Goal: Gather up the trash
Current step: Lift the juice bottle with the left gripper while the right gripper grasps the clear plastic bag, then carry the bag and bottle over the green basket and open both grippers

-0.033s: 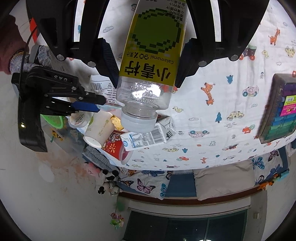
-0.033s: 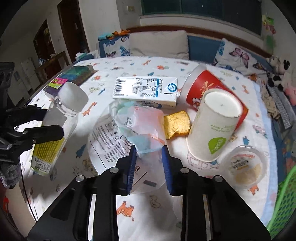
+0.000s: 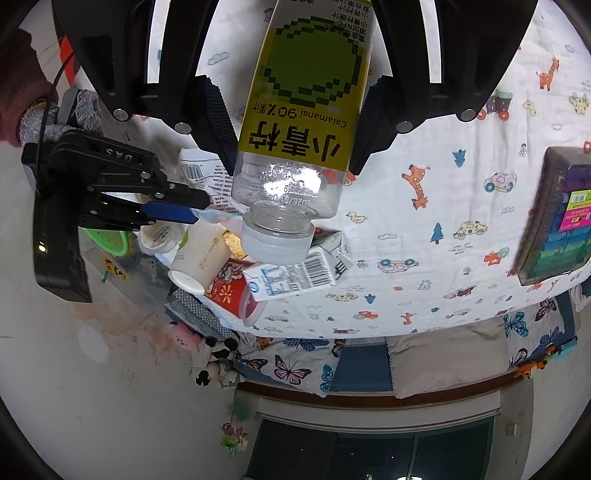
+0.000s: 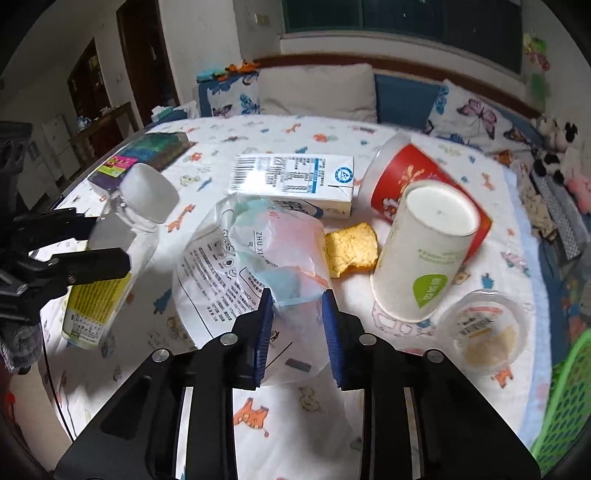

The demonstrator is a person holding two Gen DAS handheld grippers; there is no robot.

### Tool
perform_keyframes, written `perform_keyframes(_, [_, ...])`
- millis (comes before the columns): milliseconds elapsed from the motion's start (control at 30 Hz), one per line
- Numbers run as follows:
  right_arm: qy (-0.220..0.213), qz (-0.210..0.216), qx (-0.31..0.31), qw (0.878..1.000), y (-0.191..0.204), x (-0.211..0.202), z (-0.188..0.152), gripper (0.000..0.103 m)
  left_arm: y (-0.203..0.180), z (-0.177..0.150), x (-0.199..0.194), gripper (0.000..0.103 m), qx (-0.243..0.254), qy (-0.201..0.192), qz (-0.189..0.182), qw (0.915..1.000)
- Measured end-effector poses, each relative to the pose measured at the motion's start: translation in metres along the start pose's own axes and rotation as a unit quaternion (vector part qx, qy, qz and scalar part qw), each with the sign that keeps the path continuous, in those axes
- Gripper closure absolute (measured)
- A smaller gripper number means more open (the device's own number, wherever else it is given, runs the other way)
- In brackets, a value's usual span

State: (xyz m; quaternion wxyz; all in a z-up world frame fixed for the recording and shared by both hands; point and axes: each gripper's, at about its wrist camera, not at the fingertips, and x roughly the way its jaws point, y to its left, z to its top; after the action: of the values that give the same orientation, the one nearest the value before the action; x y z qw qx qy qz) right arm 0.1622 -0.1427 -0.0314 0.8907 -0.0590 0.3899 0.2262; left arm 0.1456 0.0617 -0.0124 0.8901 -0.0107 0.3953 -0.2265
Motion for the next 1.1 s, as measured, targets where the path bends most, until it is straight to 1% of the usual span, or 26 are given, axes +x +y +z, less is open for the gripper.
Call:
perform_keyframes(100, [-0.015,-0.004,-0.008,1.0,0.002,-0.017,-0.002,0.081,-0.003,0.002,-0.007,0.045,0.002,-0.007,-0.004,1.0])
perform_keyframes(233, [-0.032,-0.014,-0.007,0.999,0.001,-0.039,-0.009,0.082,-0.016,0.004,-0.019,0.045,0.009,-0.022,-0.013,0.9996])
perform_keyframes(433, [-0.057,-0.031,0.017,0.998,-0.016,-0.079,-0.024,0.082,-0.042,0.009,-0.025,0.045,0.024,-0.033,-0.029,0.9987])
perform_keyframes(500, [-0.064,-0.042,0.027,0.997,-0.025,-0.092,-0.03,0.082,-0.052,0.01,-0.024,0.045,0.027,-0.034,-0.036,0.9984])
perform_keyframes(600, [-0.07,-0.064,0.045,0.994,-0.042,-0.112,-0.043,0.082,-0.071,0.015,-0.019,0.045,0.034,-0.035,-0.047,0.9977])
perform_keyframes(767, [-0.073,-0.111,0.083,0.988,-0.084,-0.143,-0.071,0.081,-0.114,0.023,-0.007,0.045,0.054,-0.034,-0.068,0.9957])
perform_keyframes(1000, [-0.065,-0.185,0.137,0.971,-0.147,-0.182,-0.115,0.081,-0.181,0.04,0.023,0.045,0.074,-0.021,-0.104,0.9915])
perform_keyframes(1100, [-0.055,-0.212,0.17,0.961,-0.176,-0.192,-0.139,0.081,-0.212,0.048,0.039,0.045,0.083,-0.013,-0.121,0.9891])
